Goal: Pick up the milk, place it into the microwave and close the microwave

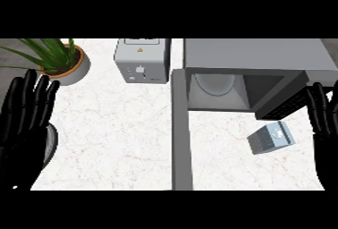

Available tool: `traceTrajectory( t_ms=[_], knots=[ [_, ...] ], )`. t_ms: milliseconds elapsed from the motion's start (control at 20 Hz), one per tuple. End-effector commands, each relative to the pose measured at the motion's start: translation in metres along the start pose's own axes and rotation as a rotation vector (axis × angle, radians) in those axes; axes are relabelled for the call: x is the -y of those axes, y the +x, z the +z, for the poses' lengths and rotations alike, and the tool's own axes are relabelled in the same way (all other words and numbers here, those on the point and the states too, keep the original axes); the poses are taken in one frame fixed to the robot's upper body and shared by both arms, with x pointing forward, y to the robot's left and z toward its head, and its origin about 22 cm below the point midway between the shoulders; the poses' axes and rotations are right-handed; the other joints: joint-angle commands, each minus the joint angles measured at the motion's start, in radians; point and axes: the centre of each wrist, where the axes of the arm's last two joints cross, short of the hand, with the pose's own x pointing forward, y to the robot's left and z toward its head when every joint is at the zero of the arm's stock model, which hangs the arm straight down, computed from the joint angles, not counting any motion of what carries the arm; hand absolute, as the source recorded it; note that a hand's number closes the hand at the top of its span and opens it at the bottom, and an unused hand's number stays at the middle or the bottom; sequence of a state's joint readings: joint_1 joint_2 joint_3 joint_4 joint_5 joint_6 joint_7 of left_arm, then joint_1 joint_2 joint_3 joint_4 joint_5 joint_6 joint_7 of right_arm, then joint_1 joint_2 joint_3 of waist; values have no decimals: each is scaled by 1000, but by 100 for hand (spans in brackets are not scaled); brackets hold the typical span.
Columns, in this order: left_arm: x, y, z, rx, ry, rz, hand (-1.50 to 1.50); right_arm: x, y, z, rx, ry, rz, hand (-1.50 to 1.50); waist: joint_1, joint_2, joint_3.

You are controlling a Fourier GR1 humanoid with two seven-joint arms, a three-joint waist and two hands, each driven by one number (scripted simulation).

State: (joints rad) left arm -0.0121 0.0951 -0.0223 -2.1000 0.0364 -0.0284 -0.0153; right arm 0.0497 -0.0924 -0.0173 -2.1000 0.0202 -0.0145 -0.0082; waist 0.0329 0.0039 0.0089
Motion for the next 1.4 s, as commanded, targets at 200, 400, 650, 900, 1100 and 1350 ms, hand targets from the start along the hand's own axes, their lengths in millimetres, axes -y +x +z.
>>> traceTrajectory(
  t_ms=[200,400,650,900,1100,1350],
  knots=[
    [-27,0,4,-55,30,-15,-150,35,24,8,21,72,2,-150,-34,-5,-9],
    [-15,-17,29,-189,160,239,-150,42,22,29,-140,149,-73,-150,-36,-8,-9],
    [0,-24,55,-181,157,239,-150,45,12,42,-160,147,-76,-150,-33,-6,-9],
    [-15,-17,76,-185,171,228,-150,60,8,52,-178,96,-78,-150,-33,-6,-9],
    [-21,-20,92,-189,146,249,-150,52,-9,55,-208,116,-68,-150,-30,-5,-9],
    [-16,-24,104,-203,155,253,-150,65,-47,63,-259,103,-97,-150,-30,-5,-9]
  ],
)
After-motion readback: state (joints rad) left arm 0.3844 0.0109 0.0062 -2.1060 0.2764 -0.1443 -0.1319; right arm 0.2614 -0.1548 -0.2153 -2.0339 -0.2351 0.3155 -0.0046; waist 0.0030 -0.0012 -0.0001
